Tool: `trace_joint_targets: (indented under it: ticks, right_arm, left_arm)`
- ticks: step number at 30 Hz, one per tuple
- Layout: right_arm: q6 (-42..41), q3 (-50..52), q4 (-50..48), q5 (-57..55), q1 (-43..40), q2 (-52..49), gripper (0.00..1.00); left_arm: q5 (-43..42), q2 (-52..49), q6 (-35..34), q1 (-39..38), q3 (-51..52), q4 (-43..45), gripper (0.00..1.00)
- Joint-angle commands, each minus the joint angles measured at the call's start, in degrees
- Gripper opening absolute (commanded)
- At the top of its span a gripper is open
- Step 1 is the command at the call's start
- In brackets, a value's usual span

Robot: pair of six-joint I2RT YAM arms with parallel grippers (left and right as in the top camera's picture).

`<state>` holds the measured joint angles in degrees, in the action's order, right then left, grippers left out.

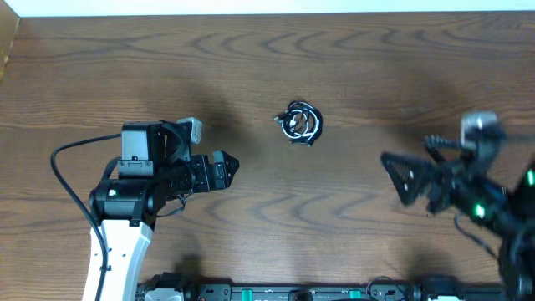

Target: Untangle cables

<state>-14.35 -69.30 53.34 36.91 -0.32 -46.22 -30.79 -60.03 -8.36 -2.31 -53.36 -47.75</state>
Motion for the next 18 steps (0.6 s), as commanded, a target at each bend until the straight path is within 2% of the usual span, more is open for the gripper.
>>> trace_joint_targets:
  ticks: [1, 4, 9, 15, 18]
  right_arm:
    - [-2.4, -2.2, 1.8, 5.0, -0.2, -5.2, 0.99]
    - [-5.8, -2.1, 3.5, 9.0, 0.0, -9.2, 0.99]
    - [-0.5, -2.1, 4.3, 11.7, 4.8, -14.6, 0.99]
    - [-4.7, -2.2, 4.5, -7.2, 16.6, -18.3, 0.99]
    - [-5.8, -2.8, 4.6, -10.8, 19.9, -20.5, 0.99]
  left_arm:
    - [-1.3, -0.1, -2.6, 0.2, -0.8, -1.3, 0.97]
    - [-1.8, -0.1, -8.3, 0.2, -0.7, -4.0, 0.98]
    - [-2.5, -0.1, -12.8, 0.3, -0.8, -2.0, 0.98]
    - [-6.1, -1.3, -11.4, 0.2, -3.5, -2.2, 0.98]
    - [-5.6, -3.7, -8.2, 0.2, -8.6, -5.6, 0.98]
